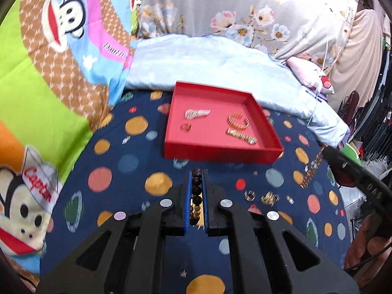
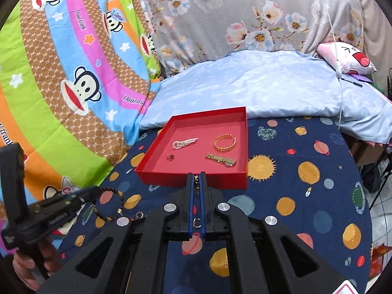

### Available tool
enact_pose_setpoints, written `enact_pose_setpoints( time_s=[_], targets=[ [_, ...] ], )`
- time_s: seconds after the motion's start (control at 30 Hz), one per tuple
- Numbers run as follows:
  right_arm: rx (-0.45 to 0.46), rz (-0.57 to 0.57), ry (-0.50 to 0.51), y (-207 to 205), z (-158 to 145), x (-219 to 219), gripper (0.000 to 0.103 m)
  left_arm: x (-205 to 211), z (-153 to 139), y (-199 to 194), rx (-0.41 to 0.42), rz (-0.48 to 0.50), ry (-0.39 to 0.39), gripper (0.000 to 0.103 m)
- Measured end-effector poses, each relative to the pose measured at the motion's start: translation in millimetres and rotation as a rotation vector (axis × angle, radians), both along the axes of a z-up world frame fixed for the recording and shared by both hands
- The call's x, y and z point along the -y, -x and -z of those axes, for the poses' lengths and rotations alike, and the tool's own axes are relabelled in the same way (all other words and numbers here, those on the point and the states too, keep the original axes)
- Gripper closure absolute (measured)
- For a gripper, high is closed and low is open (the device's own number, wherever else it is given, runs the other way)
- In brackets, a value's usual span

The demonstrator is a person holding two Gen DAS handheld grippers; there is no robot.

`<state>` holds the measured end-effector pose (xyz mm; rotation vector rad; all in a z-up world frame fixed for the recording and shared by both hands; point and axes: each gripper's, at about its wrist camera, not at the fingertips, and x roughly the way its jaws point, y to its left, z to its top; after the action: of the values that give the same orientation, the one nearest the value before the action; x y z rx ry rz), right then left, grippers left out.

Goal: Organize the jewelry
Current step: 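Carry bead bracelet and gold chain into the red tray, opening both tools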

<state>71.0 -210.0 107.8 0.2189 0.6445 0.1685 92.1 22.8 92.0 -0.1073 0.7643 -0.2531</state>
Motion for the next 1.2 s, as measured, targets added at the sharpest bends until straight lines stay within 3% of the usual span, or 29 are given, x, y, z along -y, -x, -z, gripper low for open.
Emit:
enact_pose_setpoints(
  time_s=[0.3, 0.5, 0.73, 1.07, 1.1, 1.17, 1.2],
  targets=[
    [0.031, -0.001, -0.011, -47, -12, 6, 0.1, 23, -36, -41, 0.093, 0.05, -0.011, 0.096],
    [0.021, -0.01, -0.034, -91, -8, 2, 0.1, 36, -43, -81, 0.117, 0.06, -0.011, 0.096],
    [-0.032, -0.036, -0.025, -125, 17, -13, 0.1, 49, -20, -127, 0.051, 0.067, 0.002, 0.096],
    [-0.097, -0.058, -0.017, -144, 46, -21, 0.099, 59, 19, -153, -0.027, 0.051, -0.022, 0.096],
    [-0.096, -0.057, -0.016, -143, 47, -21, 0.099, 58, 21, -154, -0.023, 0.046, -0.017, 0.094],
    [-0.084, -0.045, -0.008, -141, 46, -21, 0.09, 57, 23, -155, -0.023, 0.03, -0.015, 0.077],
    [-0.08, -0.041, -0.01, -140, 46, -20, 0.087, 56, 23, -154, -0.018, 0.022, -0.01, 0.064]
  ],
)
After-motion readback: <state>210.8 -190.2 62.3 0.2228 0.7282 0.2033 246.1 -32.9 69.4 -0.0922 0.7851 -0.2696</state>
